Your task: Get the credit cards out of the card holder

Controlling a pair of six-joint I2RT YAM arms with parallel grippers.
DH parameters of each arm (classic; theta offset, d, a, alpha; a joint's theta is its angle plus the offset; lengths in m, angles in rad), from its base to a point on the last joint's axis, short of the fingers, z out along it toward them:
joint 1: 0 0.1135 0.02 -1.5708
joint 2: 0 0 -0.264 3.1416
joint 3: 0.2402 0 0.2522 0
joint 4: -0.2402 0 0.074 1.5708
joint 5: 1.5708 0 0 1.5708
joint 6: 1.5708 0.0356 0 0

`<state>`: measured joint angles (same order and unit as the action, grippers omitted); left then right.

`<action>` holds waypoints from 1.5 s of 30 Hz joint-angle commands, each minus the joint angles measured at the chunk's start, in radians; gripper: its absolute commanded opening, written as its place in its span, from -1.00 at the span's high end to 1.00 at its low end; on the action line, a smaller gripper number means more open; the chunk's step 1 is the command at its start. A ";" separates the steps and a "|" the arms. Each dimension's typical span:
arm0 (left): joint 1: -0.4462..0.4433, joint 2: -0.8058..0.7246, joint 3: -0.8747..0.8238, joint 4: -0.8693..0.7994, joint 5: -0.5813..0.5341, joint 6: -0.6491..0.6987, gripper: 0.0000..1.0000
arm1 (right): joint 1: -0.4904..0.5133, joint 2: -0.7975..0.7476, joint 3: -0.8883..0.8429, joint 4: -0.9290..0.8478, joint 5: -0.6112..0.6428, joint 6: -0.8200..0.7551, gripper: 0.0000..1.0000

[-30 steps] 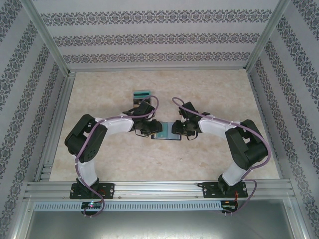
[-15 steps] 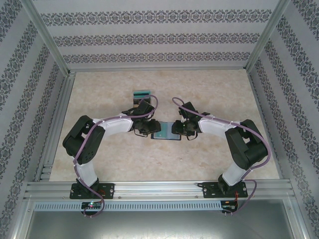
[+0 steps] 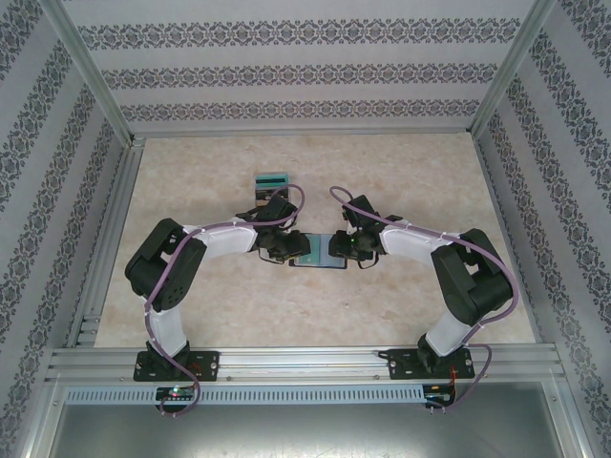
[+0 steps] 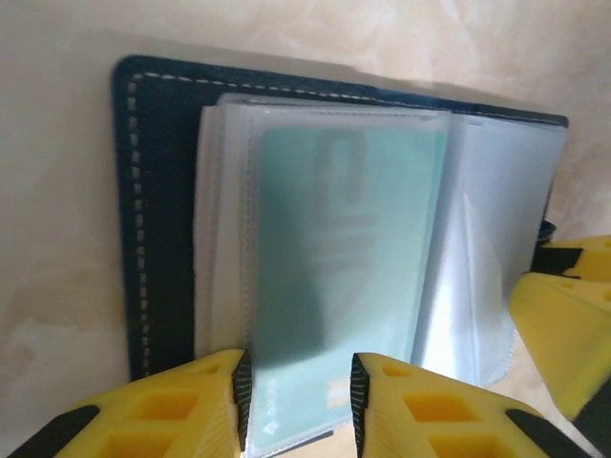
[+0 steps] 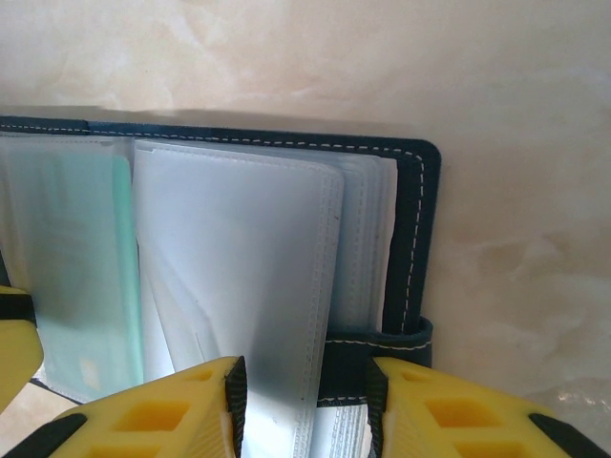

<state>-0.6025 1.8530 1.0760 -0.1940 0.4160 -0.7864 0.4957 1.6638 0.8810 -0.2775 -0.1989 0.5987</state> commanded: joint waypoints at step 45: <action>0.001 0.000 0.003 -0.043 -0.020 0.033 0.26 | -0.005 0.017 -0.033 -0.045 0.026 0.016 0.02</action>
<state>-0.6022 1.8378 1.0691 -0.2214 0.3767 -0.7700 0.4931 1.6505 0.8700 -0.3119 -0.1726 0.6029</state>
